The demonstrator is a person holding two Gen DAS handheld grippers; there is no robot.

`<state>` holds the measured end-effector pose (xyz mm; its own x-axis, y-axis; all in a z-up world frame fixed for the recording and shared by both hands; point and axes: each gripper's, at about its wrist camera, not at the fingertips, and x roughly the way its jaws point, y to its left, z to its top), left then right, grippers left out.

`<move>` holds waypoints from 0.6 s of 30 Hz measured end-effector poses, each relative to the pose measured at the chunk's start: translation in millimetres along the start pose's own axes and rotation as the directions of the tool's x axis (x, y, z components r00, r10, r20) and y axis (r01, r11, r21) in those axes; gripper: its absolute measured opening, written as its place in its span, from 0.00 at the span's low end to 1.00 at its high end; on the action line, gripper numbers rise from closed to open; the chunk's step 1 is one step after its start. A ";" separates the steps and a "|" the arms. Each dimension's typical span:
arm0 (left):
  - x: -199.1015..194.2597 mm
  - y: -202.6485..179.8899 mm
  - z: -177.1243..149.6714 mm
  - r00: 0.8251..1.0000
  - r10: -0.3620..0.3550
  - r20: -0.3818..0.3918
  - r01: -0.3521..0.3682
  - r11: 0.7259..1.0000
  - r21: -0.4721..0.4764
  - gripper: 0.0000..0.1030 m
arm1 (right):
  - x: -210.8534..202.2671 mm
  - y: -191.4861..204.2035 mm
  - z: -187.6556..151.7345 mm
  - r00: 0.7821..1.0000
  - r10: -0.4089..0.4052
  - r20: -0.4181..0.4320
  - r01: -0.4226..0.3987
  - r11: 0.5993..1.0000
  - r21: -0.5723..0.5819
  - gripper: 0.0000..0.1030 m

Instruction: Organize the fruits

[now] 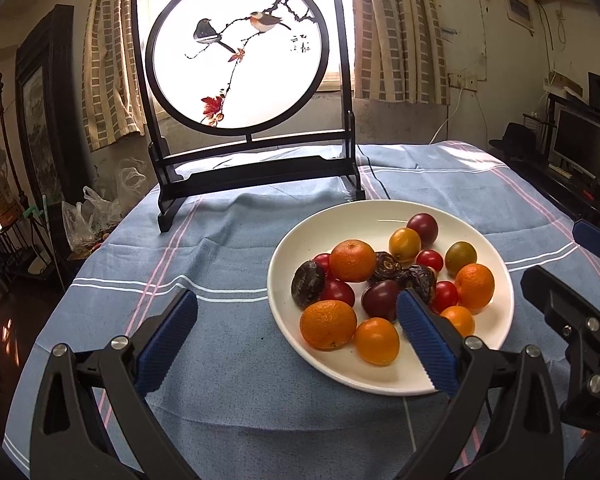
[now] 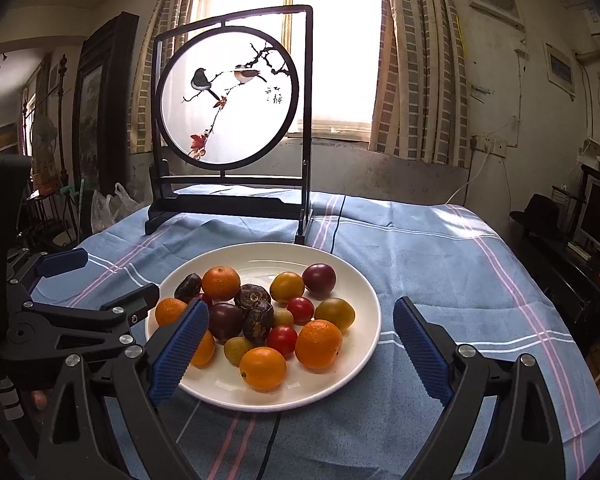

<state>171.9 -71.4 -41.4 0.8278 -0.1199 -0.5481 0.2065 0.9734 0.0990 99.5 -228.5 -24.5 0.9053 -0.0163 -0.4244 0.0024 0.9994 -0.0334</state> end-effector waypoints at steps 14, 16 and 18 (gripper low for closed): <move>-6.2 0.4 -0.9 0.997 0.066 0.028 -0.066 0.998 -0.002 0.95 | 0.7 5.8 -2.4 1.000 0.011 0.000 -0.011 1.000 -0.012 0.92; -5.0 3.0 -1.2 0.998 0.056 0.019 -0.055 0.998 -0.020 0.95 | -0.4 4.7 -2.0 1.000 0.010 0.004 -0.010 1.000 -0.005 0.92; -3.6 4.3 -1.1 0.999 0.052 0.012 -0.052 0.998 -0.026 0.95 | -0.2 4.0 -2.1 1.000 0.008 0.004 -0.008 1.000 -0.001 0.92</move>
<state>169.2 -66.6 -39.9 0.8437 -0.0710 -0.5321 0.1493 0.9831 0.1056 98.4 -224.6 -26.5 0.9070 -0.0079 -0.4212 -0.0054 0.9995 -0.0303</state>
